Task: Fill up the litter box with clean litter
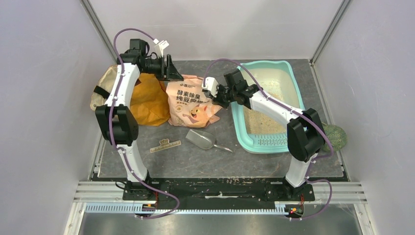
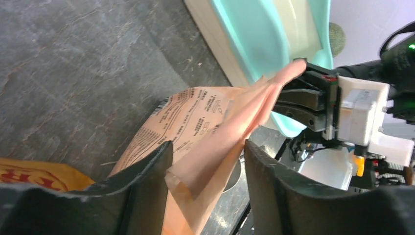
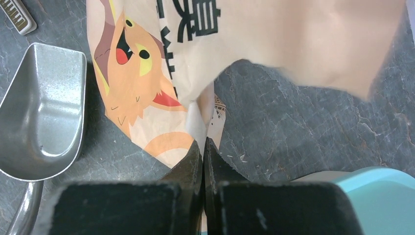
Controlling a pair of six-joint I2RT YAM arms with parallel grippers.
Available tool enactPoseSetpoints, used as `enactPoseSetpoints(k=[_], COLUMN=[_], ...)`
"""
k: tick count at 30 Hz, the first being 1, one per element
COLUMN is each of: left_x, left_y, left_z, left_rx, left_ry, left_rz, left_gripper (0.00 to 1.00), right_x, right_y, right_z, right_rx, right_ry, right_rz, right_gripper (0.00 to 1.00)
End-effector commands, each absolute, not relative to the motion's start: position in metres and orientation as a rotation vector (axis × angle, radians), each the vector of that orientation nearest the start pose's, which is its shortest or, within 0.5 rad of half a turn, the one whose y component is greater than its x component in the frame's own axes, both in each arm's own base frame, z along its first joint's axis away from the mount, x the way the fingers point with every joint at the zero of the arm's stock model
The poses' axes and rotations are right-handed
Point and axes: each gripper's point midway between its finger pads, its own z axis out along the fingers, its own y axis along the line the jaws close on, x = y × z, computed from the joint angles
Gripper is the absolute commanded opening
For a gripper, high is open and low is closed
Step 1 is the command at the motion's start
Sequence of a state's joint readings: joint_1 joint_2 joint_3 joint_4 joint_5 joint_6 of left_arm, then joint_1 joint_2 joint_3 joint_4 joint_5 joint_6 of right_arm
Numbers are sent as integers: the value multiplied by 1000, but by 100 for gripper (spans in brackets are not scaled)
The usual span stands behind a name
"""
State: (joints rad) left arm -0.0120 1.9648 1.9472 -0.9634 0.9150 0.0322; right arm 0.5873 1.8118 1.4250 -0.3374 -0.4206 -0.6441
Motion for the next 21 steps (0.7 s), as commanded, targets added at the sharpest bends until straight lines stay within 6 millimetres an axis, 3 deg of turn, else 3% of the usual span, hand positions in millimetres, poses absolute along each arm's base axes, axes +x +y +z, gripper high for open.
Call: enactPoseSetpoints(k=[1, 3, 5, 8, 11, 16, 21], left_x=[409, 393, 376, 354, 348, 350, 339], left_y=[-156, -155, -153, -148, -144, -147, -150], left_z=[278, 278, 276, 271, 272, 290, 300], left_rx=[622, 724, 845, 1060, 1194, 1309, 1385], left_ry=[2091, 2050, 2010, 1911, 1800, 1591, 1475], left_rz=[-1221, -1202, -1168, -1087, -968, -825, -764], left_gripper=[48, 25, 4, 2, 2, 2, 2], right_x=[388, 389, 391, 391, 391, 386, 374], right_y=[321, 322, 320, 318, 315, 318, 336], right_z=[165, 167, 169, 171, 172, 187, 194], right_rx=[-1451, -1437, -1417, -1402, -1395, -1366, -1343], right_ry=[1666, 1690, 1712, 1738, 1766, 1802, 1750], right_rz=[456, 471, 488, 527, 561, 665, 835], right_gripper=[0, 1, 11, 21, 40, 84, 91])
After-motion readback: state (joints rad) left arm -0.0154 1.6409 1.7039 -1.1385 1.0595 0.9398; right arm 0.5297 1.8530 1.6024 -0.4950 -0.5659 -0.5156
